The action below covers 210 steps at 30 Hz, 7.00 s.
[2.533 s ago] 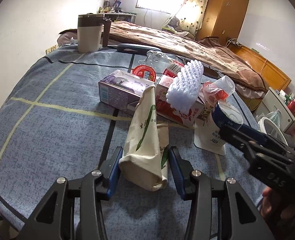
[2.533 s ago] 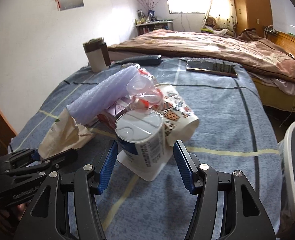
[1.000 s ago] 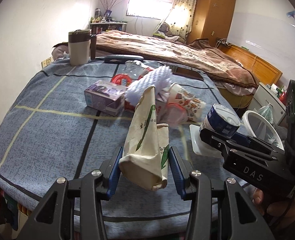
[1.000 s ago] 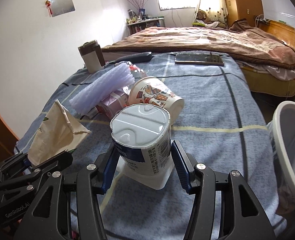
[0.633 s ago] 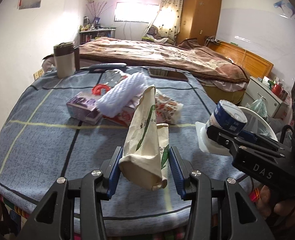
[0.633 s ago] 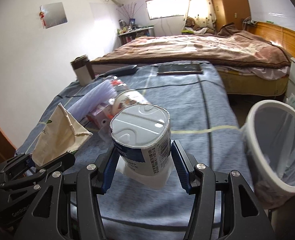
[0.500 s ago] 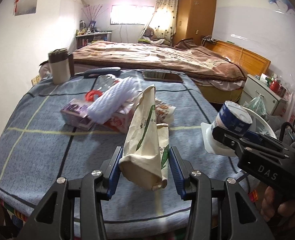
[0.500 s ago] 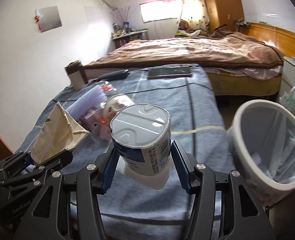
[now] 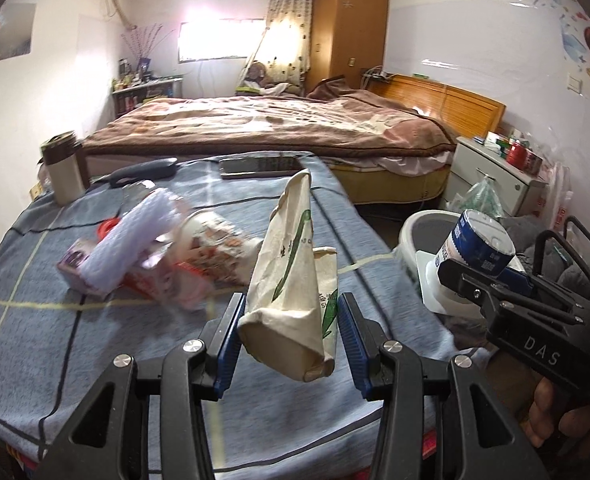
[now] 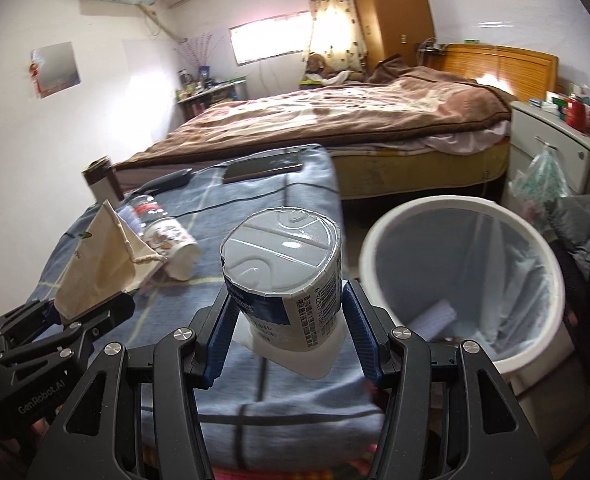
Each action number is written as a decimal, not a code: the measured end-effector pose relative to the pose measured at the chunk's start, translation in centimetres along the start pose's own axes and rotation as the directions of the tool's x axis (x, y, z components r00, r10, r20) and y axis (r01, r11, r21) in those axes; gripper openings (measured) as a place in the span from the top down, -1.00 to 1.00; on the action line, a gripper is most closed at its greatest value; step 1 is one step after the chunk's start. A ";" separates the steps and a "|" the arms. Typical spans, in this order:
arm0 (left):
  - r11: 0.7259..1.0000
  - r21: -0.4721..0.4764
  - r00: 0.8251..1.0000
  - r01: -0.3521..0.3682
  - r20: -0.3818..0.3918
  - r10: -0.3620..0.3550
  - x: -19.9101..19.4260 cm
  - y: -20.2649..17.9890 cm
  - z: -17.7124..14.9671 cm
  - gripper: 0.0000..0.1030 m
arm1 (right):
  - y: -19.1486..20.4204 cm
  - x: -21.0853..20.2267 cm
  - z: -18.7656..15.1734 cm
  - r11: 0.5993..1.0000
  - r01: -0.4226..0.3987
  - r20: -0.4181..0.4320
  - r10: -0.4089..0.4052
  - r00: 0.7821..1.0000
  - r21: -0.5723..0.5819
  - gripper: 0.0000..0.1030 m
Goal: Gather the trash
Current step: 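Carry the can over the wastebasket and open the right tool to drop it, then move both tools back to the table toward the paper cup, then grasp the foam net sleeve with the left tool while the right tool grasps the patterned paper cup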
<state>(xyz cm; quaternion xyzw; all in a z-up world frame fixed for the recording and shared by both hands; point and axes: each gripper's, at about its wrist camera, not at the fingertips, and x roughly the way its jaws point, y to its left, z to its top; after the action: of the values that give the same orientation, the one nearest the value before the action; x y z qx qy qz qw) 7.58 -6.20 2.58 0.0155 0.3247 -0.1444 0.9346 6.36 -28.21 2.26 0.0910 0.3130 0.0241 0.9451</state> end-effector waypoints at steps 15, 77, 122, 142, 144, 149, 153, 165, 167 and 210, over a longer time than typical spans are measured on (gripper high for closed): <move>0.990 0.119 0.997 0.081 0.009 -0.083 2.5 -7.2 2.4 0.07 | -5.9 -1.4 0.9 0.988 0.130 0.034 -0.134 0.990 0.084 -0.07; 0.987 0.096 0.991 0.130 -0.045 -0.126 4.7 -9.6 2.8 -0.30 | -8.9 -0.6 1.2 0.978 0.194 -0.018 -0.193 0.981 0.080 -0.18; 0.963 -0.177 0.979 -0.203 -0.007 0.205 -0.7 13.1 0.5 -0.31 | 8.2 6.1 1.6 0.972 -0.117 -0.083 0.102 0.991 -0.202 -0.19; 0.981 -0.152 0.990 -0.118 -0.094 0.105 4.3 14.8 2.9 -0.31 | 12.3 12.6 3.1 0.925 -0.301 -0.252 0.242 0.937 -0.230 -0.19; 0.982 -0.146 0.989 -0.123 -0.103 0.109 4.6 14.7 3.0 -0.31 | 12.6 13.0 3.0 0.918 -0.306 -0.269 0.237 0.933 -0.252 -0.19; 0.980 -0.150 0.986 -0.132 -0.125 0.113 5.5 14.9 2.9 -0.30 | 12.9 13.8 2.9 0.913 -0.317 -0.291 0.239 0.926 -0.258 -0.24; 0.978 -0.176 0.988 -0.110 -0.126 0.089 5.6 15.4 3.0 -0.25 | 12.6 14.1 3.0 0.918 -0.323 -0.298 0.248 0.922 -0.233 -0.24; 0.981 -0.166 0.991 -0.101 -0.107 0.084 5.2 14.8 3.2 0.16 | 11.9 14.4 2.8 0.920 -0.361 -0.317 0.300 0.900 -0.154 -0.18; 0.982 -0.161 0.991 -0.102 -0.106 0.085 5.1 14.7 3.2 0.19 | 11.7 14.3 2.7 0.921 -0.362 -0.313 0.305 0.899 -0.144 -0.16; 0.960 -0.232 0.988 -0.157 -0.035 0.153 2.2 13.7 1.8 -0.04 | 7.7 9.8 1.3 0.950 -0.308 -0.211 0.291 0.933 -0.052 -0.04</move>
<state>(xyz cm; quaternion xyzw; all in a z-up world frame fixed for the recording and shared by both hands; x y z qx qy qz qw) 14.13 6.12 1.79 -0.0683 0.3452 -0.0313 0.9355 15.12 -19.81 -1.02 0.0949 0.3880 0.1904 0.8968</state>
